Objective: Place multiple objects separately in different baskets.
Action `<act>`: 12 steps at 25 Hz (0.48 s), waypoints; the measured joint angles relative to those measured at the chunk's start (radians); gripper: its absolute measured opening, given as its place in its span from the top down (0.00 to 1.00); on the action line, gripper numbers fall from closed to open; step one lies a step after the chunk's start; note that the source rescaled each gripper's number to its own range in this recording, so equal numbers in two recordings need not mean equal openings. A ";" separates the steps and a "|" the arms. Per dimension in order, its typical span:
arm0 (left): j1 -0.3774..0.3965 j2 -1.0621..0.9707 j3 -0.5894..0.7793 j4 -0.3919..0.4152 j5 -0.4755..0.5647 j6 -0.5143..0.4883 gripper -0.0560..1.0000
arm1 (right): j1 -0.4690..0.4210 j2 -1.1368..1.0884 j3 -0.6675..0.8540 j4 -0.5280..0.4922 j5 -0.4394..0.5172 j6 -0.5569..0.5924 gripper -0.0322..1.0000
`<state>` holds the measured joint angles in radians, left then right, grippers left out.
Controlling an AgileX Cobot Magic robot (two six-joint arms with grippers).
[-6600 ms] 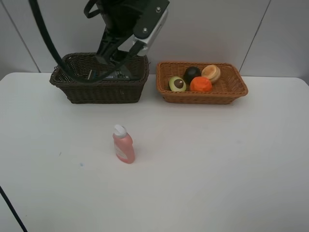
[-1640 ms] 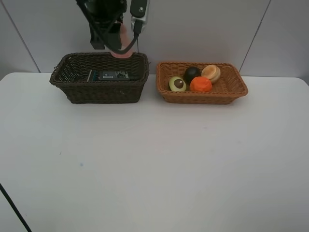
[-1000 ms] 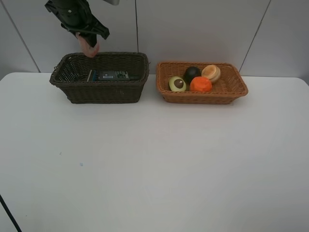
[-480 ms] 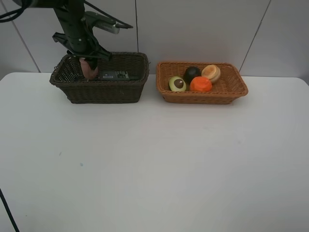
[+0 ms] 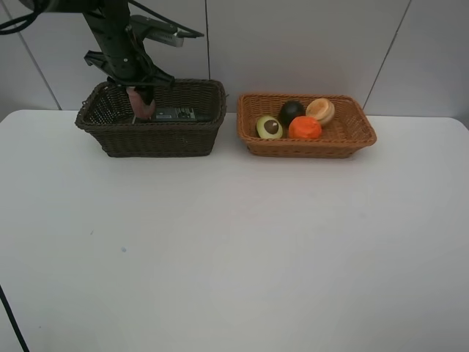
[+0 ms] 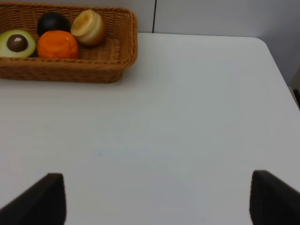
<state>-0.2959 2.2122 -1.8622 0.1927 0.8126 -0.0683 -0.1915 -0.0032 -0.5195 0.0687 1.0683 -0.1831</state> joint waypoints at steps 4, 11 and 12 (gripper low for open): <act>0.000 0.000 0.000 -0.003 -0.015 -0.053 0.14 | 0.000 0.000 0.000 0.000 0.000 0.000 0.01; 0.000 0.000 0.000 -0.009 -0.030 -0.099 0.00 | 0.000 0.000 0.000 0.000 0.000 0.000 0.01; 0.000 0.000 0.000 -0.009 -0.030 -0.099 0.00 | 0.000 0.000 0.000 0.000 0.000 0.000 0.01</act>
<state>-0.2959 2.2122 -1.8622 0.1838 0.7831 -0.1672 -0.1915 -0.0032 -0.5195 0.0687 1.0683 -0.1831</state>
